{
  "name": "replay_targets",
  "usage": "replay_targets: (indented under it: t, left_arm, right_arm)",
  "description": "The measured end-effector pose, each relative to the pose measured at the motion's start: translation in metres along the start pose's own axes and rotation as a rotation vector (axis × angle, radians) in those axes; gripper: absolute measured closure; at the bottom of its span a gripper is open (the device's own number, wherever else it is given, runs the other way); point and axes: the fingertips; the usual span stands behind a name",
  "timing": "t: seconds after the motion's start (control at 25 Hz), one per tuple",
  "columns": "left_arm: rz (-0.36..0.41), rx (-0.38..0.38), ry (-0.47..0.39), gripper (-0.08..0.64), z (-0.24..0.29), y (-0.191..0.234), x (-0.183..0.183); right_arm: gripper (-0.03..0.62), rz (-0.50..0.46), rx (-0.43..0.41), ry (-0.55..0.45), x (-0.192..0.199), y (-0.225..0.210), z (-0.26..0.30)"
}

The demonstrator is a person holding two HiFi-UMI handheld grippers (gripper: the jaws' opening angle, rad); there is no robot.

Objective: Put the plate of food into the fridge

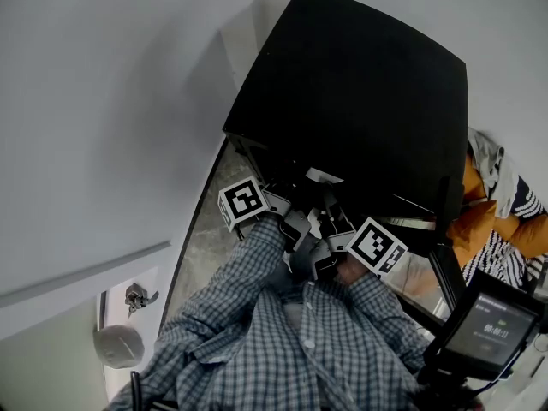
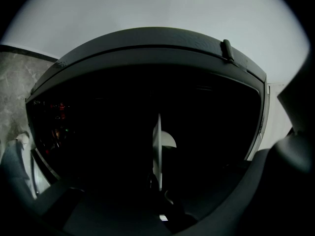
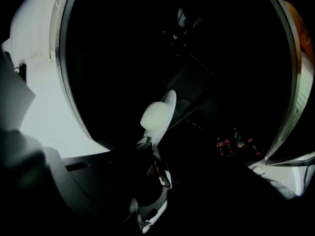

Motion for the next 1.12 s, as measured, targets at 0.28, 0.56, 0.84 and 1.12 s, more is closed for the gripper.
replay_targets:
  t: [0.28, 0.56, 0.84, 1.12]
  left_arm:
    - [-0.006, 0.005, 0.008, 0.518, 0.001, -0.002, 0.002]
    - [-0.056, 0.04, -0.002, 0.518, 0.003, -0.004, 0.003]
    - [-0.03, 0.029, 0.029, 0.517, 0.004, -0.003, 0.006]
    - [-0.067, 0.118, 0.027, 0.471, 0.004, -0.019, 0.005]
  right_arm:
    - [0.519, 0.11, -0.057, -0.032, 0.003, 0.011, 0.009]
    - [0.553, 0.21, -0.083, -0.095, -0.002, 0.008, 0.008]
    - [0.554, 0.274, -0.085, -0.119, -0.004, 0.002, 0.005]
    - [0.561, 0.326, -0.089, -0.15, -0.017, -0.004, 0.005]
Point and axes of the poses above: the fingertips, and each gripper's own axes: z forward along the fingers, y to its left, x out of its underside, and after that the axes turned 10 degrees about z, right-handed
